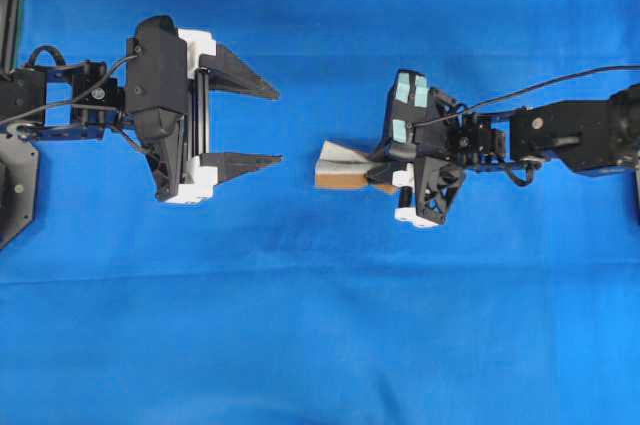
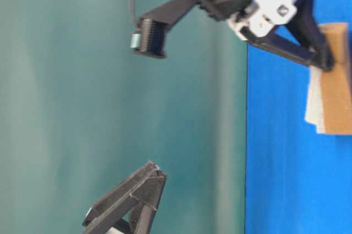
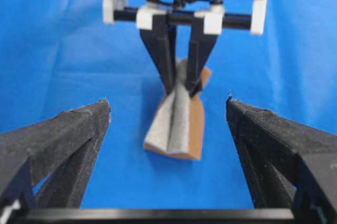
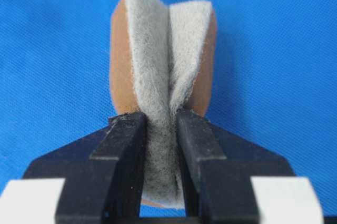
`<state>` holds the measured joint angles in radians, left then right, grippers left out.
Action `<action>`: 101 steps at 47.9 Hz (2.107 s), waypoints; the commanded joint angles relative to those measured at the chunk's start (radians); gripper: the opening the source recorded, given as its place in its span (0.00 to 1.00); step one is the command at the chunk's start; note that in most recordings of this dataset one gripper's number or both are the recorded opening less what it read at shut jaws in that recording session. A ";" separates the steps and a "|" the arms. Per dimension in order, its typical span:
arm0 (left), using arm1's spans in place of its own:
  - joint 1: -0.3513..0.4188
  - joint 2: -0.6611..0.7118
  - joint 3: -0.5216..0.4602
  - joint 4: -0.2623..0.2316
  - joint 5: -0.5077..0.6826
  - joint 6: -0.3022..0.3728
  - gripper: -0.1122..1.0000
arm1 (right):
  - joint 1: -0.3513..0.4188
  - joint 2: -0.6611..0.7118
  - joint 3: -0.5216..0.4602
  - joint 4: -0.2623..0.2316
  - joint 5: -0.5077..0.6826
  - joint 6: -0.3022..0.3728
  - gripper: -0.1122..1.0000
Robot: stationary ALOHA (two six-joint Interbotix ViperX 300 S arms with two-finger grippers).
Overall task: Hand over the sponge with the left arm and wipe it with the right arm.
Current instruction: 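Rub the held sponge back and forth with the right gripper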
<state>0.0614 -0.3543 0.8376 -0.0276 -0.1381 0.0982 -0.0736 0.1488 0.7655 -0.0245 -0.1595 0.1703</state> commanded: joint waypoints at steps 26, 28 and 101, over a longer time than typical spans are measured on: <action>0.000 -0.014 -0.008 -0.002 -0.009 0.000 0.91 | -0.193 -0.023 0.032 -0.023 -0.049 -0.040 0.33; -0.002 -0.014 -0.008 -0.002 -0.009 0.000 0.91 | -0.212 -0.026 0.038 -0.025 -0.057 -0.048 0.33; -0.002 -0.014 -0.002 -0.002 -0.014 0.002 0.91 | -0.015 -0.040 -0.005 -0.026 0.057 -0.011 0.32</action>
<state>0.0629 -0.3543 0.8468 -0.0276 -0.1427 0.0997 0.0077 0.1411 0.7609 -0.0276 -0.1043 0.1703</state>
